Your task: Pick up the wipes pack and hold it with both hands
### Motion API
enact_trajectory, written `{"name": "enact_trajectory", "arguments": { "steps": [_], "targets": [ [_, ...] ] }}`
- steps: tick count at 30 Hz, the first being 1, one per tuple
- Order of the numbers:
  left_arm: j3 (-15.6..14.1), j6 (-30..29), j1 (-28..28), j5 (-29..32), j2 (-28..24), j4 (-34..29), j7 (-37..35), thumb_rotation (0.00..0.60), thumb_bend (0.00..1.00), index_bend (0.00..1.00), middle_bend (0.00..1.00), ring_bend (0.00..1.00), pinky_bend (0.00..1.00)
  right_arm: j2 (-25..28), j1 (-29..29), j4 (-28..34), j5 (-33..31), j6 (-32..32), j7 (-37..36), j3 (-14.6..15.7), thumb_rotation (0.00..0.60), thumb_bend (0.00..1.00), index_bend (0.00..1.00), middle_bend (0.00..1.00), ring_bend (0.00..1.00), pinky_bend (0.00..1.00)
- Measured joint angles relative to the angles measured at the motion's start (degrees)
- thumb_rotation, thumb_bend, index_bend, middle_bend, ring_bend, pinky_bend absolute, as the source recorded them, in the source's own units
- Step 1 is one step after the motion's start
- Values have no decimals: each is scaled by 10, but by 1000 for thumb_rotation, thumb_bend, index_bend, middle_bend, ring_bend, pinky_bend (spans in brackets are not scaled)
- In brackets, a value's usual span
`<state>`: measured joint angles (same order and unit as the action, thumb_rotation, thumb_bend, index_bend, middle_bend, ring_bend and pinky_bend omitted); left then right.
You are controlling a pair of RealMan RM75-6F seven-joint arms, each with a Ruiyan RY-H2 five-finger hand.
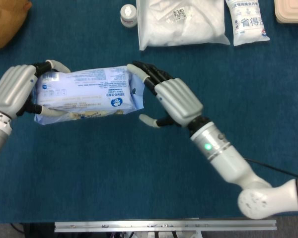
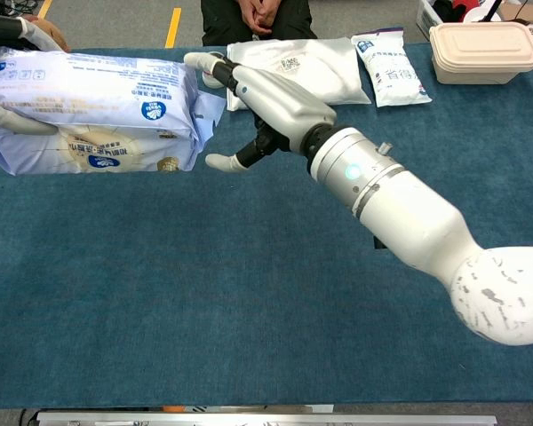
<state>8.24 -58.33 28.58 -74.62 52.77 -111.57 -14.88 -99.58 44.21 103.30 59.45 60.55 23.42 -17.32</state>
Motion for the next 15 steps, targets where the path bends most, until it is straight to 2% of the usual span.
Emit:
{"name": "enact_trajectory", "arguments": {
  "steps": [9,15],
  "targets": [
    [-2,-7,-8,-12,-11,0,-10,600,96,624,594,592,728,93,-27,78,34,21,5,24,600,212,0,0,0,158],
    [-2,-12,-12,-13,-14,-2,-8,600,96,624,594,592,728,127,-43,106,44,38,13,45,600,212,0,0,0,159]
  ]
}}
